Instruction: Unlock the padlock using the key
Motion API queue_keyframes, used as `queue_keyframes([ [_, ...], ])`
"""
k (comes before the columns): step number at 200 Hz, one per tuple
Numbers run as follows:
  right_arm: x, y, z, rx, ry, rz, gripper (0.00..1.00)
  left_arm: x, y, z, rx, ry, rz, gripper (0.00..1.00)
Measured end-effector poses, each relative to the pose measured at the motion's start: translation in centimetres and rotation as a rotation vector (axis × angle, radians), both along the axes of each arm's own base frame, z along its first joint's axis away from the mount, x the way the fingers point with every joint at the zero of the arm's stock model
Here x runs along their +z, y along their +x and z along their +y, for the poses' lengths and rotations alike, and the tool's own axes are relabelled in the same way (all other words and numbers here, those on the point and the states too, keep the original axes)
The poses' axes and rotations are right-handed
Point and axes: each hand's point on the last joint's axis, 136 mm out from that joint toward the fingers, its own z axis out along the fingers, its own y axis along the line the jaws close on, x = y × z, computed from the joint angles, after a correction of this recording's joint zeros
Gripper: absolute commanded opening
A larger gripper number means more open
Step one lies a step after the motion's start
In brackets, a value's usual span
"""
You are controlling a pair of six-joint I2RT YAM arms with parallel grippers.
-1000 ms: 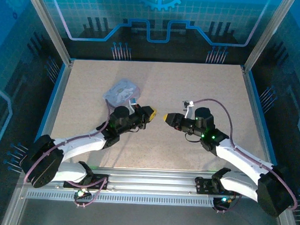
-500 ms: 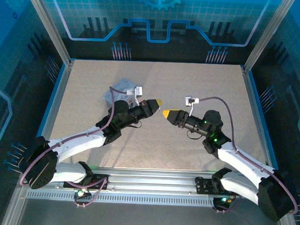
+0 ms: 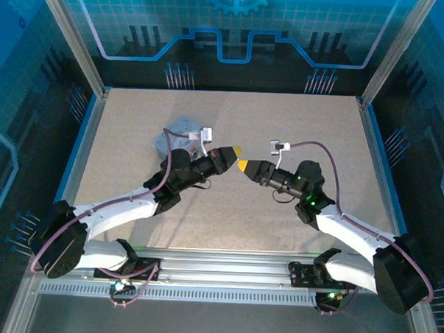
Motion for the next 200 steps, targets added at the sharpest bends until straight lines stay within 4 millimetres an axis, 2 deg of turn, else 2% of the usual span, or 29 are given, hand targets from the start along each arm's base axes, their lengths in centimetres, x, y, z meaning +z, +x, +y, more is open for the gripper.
queue_keyframes([
  [46, 0.7, 0.1, 0.5, 0.013, 0.015, -0.012, 0.44, -0.3, 0.1, -0.1, -0.001, 0.005, 0.005, 0.0],
  [97, 0.8, 0.3, 0.7, 0.017, 0.018, -0.01, 0.36, -0.4, 0.2, -0.1, 0.003, 0.005, 0.009, 0.0],
  [150, 1.3, 0.5, 1.2, 0.032, 0.026, -0.014, 0.22, -0.4, 0.6, 0.2, 0.027, 0.002, 0.009, 0.0],
  [200, 1.4, 0.6, 1.3, 0.029, 0.029, -0.015, 0.05, -0.3, 0.8, 0.4, 0.043, -0.002, 0.006, 0.0],
])
